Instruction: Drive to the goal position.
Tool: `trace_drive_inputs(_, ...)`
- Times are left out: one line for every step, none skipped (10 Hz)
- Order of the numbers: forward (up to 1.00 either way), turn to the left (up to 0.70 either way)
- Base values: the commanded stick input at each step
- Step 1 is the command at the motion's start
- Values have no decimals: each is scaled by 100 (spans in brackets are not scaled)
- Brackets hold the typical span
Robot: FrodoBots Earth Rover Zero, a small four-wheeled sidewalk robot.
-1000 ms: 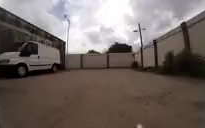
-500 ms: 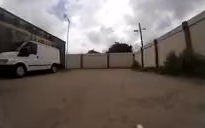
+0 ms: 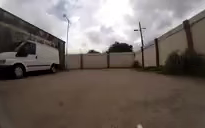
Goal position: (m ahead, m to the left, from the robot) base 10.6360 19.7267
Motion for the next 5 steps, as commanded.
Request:
trace_drive_inputs(30,0)
trace_drive_inputs(30,0)
trace_drive_inputs(30,0)
trace_drive_inputs(30,0)
trace_drive_inputs(30,0)
